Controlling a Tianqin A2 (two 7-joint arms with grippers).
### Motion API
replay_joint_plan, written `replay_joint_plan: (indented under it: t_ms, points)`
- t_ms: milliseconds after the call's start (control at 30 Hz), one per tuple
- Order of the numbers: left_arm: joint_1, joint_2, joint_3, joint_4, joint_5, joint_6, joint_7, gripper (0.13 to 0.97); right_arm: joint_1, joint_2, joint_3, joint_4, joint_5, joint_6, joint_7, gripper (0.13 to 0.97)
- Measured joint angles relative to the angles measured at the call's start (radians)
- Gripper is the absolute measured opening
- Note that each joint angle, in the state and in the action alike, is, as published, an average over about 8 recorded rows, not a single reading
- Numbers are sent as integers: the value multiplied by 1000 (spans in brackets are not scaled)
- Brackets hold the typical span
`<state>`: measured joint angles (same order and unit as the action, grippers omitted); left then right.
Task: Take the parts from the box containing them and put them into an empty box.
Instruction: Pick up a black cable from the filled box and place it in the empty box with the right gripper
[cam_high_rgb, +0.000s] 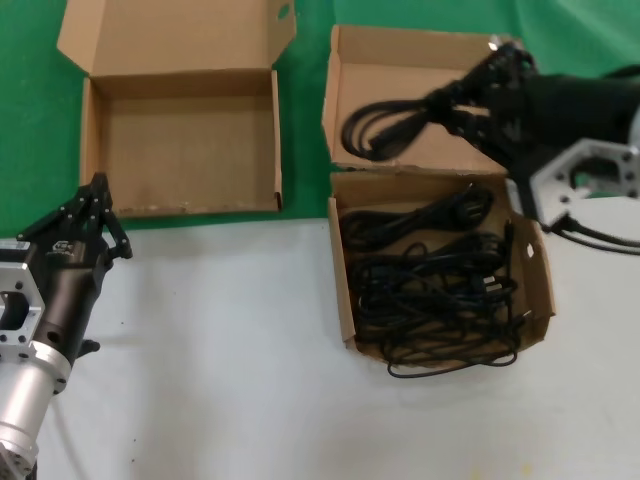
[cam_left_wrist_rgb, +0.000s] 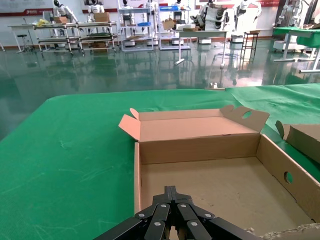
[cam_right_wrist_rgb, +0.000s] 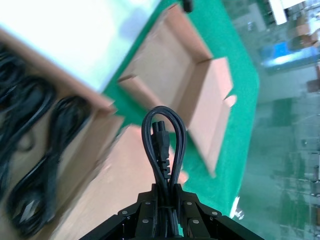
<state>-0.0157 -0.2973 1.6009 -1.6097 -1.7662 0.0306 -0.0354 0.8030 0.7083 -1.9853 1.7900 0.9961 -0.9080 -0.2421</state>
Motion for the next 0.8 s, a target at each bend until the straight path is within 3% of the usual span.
replay_joint_plan:
  t_ms: [200,467,800]
  points:
    - [0,0,0,0,0,0,0,145,92,-120,-39,-39,-44,-34,72,209]
    - [0,0,0,0,0,0,0,145,196,-311,-108,-187,-69,-20,112,209]
    - [0,0,0,0,0,0,0,145,257,-496,-173,-449,-37,102,39,208]
